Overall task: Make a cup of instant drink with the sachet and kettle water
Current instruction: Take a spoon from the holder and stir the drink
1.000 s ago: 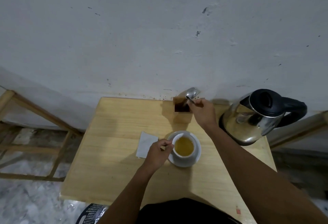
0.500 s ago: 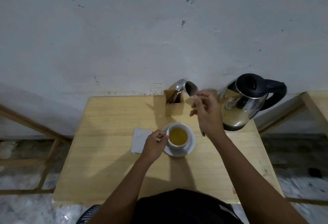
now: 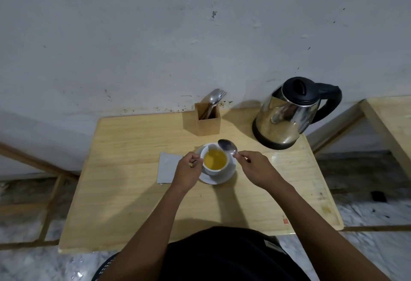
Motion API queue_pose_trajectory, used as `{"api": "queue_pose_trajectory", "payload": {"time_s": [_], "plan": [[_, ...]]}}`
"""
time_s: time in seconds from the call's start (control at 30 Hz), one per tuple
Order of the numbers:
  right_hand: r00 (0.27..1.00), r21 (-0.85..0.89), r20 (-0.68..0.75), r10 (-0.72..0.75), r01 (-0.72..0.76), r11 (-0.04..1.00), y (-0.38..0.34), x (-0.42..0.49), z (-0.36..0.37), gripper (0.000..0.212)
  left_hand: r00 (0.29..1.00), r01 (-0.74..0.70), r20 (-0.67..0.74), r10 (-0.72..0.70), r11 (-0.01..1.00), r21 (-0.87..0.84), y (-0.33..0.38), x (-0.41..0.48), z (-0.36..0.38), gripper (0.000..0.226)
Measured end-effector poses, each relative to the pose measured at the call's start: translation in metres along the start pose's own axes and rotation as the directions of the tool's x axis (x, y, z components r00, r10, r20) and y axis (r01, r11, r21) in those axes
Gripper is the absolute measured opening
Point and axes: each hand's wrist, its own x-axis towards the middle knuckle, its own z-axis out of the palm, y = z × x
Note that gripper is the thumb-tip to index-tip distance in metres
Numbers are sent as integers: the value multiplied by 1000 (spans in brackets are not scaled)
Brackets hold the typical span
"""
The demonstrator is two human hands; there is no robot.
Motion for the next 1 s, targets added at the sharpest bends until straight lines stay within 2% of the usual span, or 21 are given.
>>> {"api": "queue_pose_trajectory", "payload": {"time_s": [0.1,0.17,0.23,0.37,0.47,0.53,0.63,0.73,0.83,1.0], "plan": [[994,-101,98,46,-36,994,3,-4,1,29,1000,-8,-1,8,1000,7,1,-1,1,15],[987,-155,155,53,-29,987,4,-5,-1,35,1000,-16,-2,16,1000,4,1,-1,2,13],[986,-175,161,35,-7,984,6,-7,-1,37,1000,-16,-8,16,1000,-10,-1,-2,2,12],[987,-417,157,15,52,908,2,-6,-2,39,999,-26,-20,25,999,-21,-1,-5,4,8],[980,-501,197,31,73,862,-7,-1,-2,33,999,-22,-24,22,1000,-12,1,-5,3,9],[976,-591,216,6,126,797,-12,2,-2,30,1000,-13,-23,13,1000,-8,2,-5,3,11],[968,-730,232,-95,238,640,-18,10,0,28,1000,-4,-14,4,1000,-2,3,-5,2,13],[944,-799,272,-185,329,504,-31,16,4,24,1000,-6,-7,6,1000,-13,2,-4,2,14],[934,-815,270,-233,351,462,-50,23,4,20,1000,-12,-10,12,1000,-10,3,-4,2,16],[944,-850,264,-196,324,416,-71,33,-6,15,1000,-9,-16,9,1000,-1,2,-4,3,17]]}}
